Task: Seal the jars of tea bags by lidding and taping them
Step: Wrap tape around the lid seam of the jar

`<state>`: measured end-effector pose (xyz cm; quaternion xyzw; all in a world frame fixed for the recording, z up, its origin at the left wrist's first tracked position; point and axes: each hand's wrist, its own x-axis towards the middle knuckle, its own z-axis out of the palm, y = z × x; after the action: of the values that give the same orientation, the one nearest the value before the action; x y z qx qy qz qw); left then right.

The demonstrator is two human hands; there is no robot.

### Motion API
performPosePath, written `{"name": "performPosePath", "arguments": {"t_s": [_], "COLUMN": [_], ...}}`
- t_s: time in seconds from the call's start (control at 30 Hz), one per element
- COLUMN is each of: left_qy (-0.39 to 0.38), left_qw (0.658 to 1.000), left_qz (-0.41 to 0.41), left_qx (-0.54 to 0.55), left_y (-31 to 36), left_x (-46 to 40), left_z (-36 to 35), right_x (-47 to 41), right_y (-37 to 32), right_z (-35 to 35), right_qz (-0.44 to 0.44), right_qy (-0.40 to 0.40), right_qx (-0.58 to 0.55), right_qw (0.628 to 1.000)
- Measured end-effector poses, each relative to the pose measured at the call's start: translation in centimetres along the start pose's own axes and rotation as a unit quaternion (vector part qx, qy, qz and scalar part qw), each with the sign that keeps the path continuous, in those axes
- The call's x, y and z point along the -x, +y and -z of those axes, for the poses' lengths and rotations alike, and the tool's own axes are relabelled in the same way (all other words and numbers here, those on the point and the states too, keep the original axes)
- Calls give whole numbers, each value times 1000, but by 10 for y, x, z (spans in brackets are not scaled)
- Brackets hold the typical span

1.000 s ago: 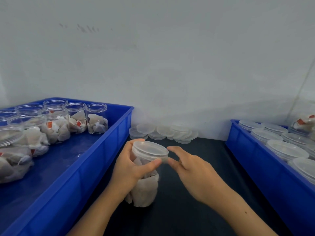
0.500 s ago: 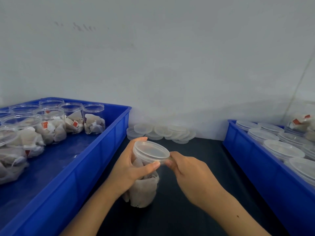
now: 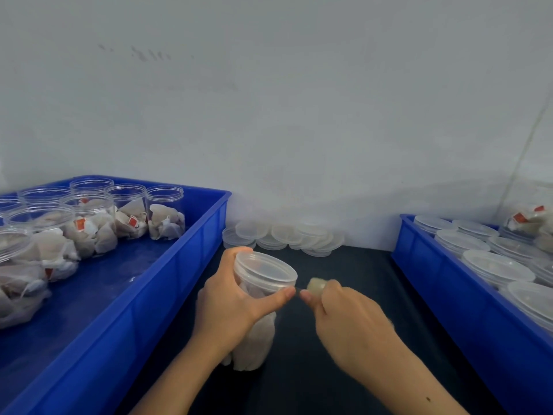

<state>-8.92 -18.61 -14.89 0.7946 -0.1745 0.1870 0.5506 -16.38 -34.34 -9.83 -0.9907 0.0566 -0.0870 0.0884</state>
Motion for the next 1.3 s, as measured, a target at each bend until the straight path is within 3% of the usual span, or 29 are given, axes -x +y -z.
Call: {"name": "performPosePath", "arguments": {"t_s": [0.17, 0.4, 0.9, 1.13, 1.23, 1.3], "left_qy": [22, 57, 68, 36, -49, -41], "left_qw": [1000, 996, 992, 993, 996, 997], "left_qz": [-13, -50, -71, -84, -74, -62], "left_qx": [-7, -38, -80, -77, -32, -37], "left_y": [3, 11, 20, 26, 31, 30], "left_x": [2, 11, 15, 21, 43, 39], "left_z": [2, -4, -10, -9, -15, -17], "right_x": [-3, -12, -20, -34, -49, -52], "right_y": [2, -5, -1, 11, 52, 77], "right_z": [-4, -21, -27, -37, -23, -21], "right_qz": [14, -37, -78, -105, -162, -184], "right_qy": [9, 59, 19, 12, 60, 101], "right_qx": [-49, -58, -109, -147, -150, -201], "right_qw": [999, 996, 991, 983, 974, 957]}}
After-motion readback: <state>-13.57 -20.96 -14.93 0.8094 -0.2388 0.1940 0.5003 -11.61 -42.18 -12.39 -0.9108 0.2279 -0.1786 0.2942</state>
